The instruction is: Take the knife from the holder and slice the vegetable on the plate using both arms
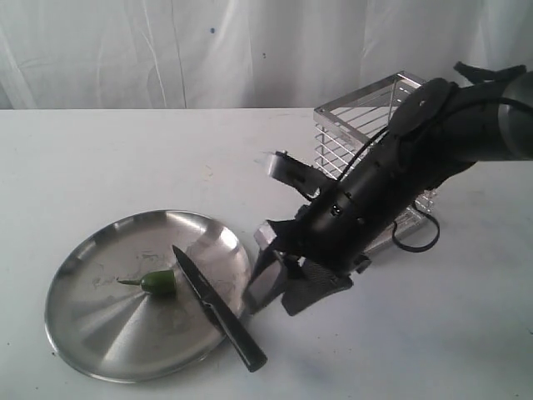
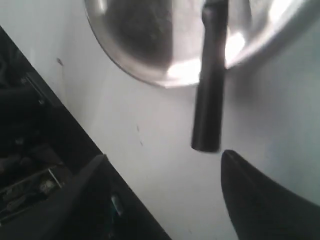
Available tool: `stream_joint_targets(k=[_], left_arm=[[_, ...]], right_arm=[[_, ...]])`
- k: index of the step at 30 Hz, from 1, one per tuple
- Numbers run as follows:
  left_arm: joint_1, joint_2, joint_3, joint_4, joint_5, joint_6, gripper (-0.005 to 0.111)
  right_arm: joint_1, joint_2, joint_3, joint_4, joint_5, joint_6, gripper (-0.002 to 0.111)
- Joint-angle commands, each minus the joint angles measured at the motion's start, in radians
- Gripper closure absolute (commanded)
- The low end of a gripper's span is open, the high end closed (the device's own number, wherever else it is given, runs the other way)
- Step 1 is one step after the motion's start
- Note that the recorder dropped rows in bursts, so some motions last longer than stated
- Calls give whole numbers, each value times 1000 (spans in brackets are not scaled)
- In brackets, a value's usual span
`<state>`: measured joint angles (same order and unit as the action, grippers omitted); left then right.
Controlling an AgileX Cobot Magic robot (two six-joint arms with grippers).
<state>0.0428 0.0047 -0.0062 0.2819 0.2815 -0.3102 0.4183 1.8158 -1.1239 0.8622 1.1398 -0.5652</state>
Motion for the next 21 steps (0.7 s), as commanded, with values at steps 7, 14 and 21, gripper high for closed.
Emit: stream_joint_targets(k=[7, 14, 21], left_arm=[[-9, -5, 6, 3, -1, 0, 107], [-9, -5, 6, 3, -1, 0, 107], [-9, -5, 6, 3, -1, 0, 107]], right_arm=[[-50, 237, -43, 69, 81, -117, 49], [-50, 301, -43, 156, 81, -203, 49], [-50, 306, -43, 223, 81, -242, 49]])
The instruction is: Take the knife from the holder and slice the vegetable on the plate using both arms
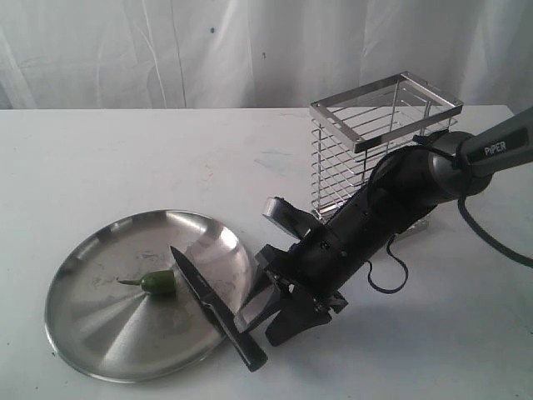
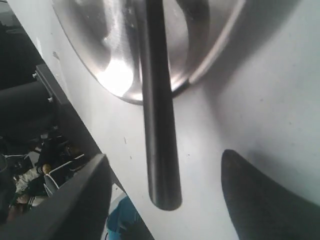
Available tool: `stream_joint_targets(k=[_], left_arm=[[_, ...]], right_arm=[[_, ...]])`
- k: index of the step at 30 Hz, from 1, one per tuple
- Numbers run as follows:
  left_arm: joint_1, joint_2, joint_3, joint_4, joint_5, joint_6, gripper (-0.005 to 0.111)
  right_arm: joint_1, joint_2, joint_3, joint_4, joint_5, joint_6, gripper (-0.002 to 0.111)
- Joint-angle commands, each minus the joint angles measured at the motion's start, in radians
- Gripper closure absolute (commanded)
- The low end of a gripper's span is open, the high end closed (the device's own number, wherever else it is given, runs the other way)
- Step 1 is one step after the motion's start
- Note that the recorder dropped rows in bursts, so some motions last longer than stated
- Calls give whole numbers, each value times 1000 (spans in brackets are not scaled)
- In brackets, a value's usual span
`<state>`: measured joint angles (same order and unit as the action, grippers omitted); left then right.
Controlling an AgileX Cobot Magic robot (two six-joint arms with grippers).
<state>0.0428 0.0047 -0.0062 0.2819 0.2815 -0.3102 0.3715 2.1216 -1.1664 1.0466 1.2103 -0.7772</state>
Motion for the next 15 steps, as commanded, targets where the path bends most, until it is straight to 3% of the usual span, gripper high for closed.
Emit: stream_joint_targets(k=[1, 15], left_arm=[[-9, -5, 6, 3, -1, 0, 107], [-9, -5, 6, 3, -1, 0, 107]], right_arm=[[-1, 0, -1, 39, 11, -30, 49], [27, -9, -1, -7, 11, -32, 49]])
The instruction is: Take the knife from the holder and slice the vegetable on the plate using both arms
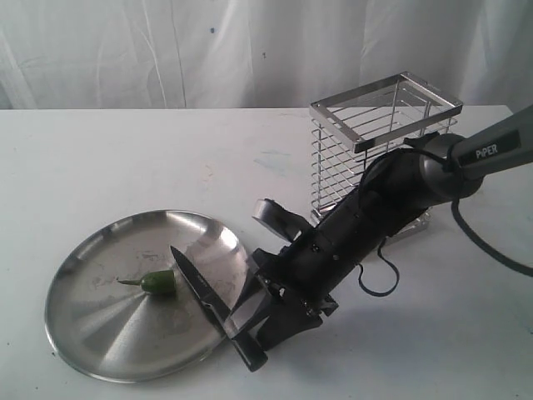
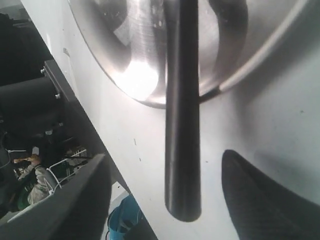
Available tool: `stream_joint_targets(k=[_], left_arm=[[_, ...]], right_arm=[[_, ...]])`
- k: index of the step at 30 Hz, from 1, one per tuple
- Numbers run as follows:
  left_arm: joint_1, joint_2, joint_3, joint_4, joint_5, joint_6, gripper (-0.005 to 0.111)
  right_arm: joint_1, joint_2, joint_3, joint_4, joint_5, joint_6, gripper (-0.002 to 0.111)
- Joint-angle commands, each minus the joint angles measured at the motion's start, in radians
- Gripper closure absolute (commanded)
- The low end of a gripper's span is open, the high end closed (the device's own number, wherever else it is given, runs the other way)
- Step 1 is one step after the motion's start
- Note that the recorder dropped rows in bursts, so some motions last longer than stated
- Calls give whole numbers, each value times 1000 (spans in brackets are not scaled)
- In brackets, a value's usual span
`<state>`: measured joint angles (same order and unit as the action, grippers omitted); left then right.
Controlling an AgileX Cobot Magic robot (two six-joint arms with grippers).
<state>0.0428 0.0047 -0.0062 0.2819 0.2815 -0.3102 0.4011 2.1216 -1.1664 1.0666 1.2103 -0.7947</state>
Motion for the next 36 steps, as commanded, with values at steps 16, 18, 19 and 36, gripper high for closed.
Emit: stream_joint_targets(k=[16, 18, 19, 36], left_arm=[[-9, -5, 6, 3, -1, 0, 107], [-9, -5, 6, 3, -1, 0, 107], [-9, -5, 6, 3, -1, 0, 107], [-9, -5, 6, 3, -1, 0, 107]], right_arm=[[-20, -67, -73, -173, -134, -15, 49], [-39, -67, -95, -173, -142, -1, 49], [-52, -67, -106, -175, -152, 19, 49], [-109, -67, -158, -132, 11, 82, 49]])
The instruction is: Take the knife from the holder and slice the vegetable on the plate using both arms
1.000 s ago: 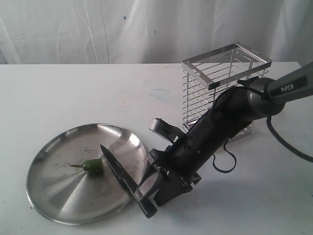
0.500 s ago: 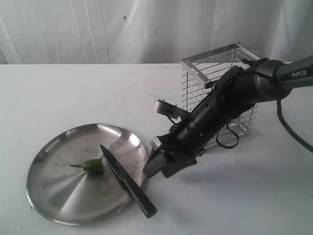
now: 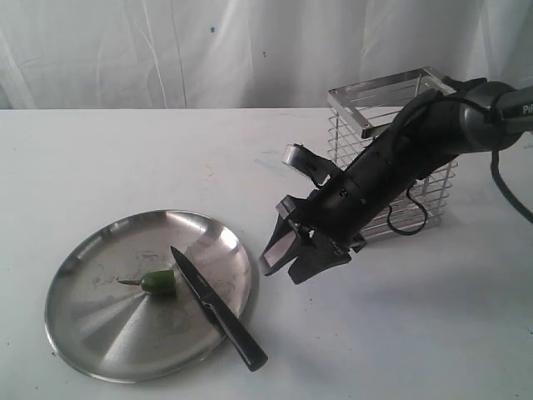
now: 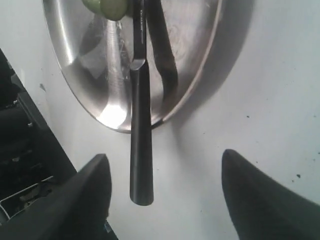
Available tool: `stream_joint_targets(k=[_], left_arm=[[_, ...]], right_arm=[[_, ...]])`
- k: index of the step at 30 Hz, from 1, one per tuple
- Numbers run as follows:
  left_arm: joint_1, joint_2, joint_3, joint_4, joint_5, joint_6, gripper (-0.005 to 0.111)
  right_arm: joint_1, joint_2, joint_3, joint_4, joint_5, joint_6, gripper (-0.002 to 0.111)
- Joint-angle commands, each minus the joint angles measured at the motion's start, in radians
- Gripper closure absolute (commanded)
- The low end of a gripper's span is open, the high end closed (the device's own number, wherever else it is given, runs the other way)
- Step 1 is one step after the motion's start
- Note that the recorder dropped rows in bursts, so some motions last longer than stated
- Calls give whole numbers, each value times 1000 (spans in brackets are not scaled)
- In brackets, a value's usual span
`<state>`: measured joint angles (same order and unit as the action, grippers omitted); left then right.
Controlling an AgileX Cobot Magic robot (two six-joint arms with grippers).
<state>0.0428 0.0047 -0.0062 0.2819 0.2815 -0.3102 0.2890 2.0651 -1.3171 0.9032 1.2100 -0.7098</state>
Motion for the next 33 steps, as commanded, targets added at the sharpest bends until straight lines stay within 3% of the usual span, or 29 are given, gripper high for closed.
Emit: stream_joint_targets(k=[1, 11, 33], left_arm=[[-9, -5, 6, 3, -1, 0, 107], [-9, -5, 6, 3, -1, 0, 107], [-9, -5, 6, 3, -1, 0, 107]], right_arm=[[10, -13, -8, 35, 11, -3, 49], [118, -21, -8, 15, 11, -3, 49], [172, 14, 44, -5, 11, -30, 49]])
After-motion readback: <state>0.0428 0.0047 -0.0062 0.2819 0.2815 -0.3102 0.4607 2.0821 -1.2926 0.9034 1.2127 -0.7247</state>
